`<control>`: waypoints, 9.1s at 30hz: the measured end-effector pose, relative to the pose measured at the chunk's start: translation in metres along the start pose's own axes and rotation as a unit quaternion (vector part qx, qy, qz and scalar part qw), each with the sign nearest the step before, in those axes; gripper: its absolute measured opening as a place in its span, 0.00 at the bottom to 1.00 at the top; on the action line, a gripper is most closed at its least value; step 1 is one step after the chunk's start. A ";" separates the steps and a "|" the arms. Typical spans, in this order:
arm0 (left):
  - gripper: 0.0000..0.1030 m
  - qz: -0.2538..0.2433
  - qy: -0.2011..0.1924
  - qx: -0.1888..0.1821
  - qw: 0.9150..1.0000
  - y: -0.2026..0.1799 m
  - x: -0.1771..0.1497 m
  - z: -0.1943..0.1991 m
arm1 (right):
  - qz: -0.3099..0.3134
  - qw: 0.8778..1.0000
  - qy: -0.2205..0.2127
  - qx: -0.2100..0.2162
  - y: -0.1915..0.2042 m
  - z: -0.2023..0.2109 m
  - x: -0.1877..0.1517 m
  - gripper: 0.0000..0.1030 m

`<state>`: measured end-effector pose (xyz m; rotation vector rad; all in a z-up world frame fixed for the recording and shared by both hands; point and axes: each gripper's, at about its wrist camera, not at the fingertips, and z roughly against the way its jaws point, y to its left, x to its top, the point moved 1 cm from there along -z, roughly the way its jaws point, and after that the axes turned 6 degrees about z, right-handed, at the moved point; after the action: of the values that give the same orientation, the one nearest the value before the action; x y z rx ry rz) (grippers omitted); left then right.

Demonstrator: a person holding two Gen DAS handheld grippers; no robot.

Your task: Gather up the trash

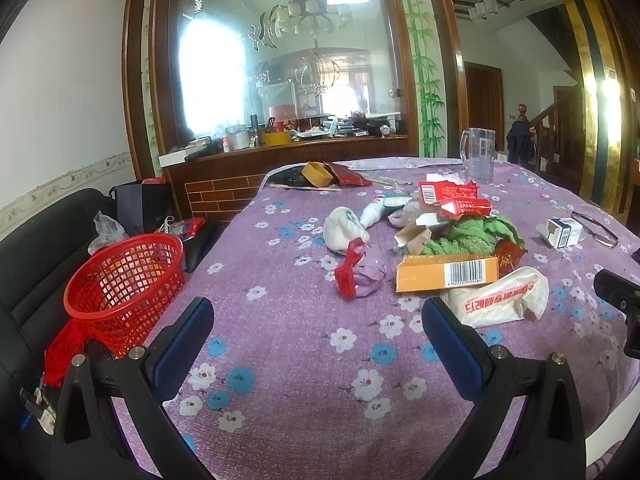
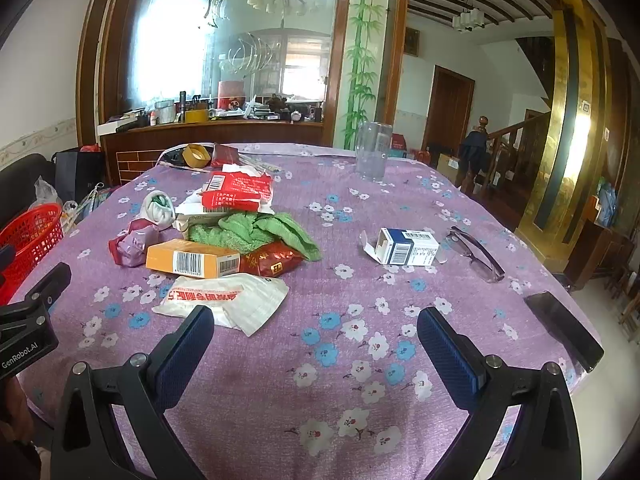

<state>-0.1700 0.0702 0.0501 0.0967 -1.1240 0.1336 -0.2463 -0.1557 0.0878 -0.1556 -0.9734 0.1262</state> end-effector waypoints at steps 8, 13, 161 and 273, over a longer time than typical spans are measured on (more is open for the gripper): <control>1.00 -0.002 0.011 0.000 1.000 -0.002 0.000 -0.007 | -0.003 1.000 0.009 0.007 -0.001 -0.008 -0.002 1.00; 1.00 -0.004 0.019 -0.003 1.000 -0.002 0.001 -0.012 | -0.004 1.000 0.012 0.009 -0.002 -0.012 -0.002 1.00; 0.42 0.215 0.173 0.072 0.958 0.299 0.041 -0.118 | 0.029 0.832 0.201 0.515 0.390 -0.153 0.189 0.52; 0.83 -0.099 0.247 -0.217 0.939 -0.058 0.039 -0.134 | -0.187 0.926 0.199 0.259 -0.002 -0.193 0.055 0.57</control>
<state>-0.0251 0.0350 0.0271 -0.2092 -0.6135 -0.2621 -0.0551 -0.1629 0.0258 0.4771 -0.5217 -0.0037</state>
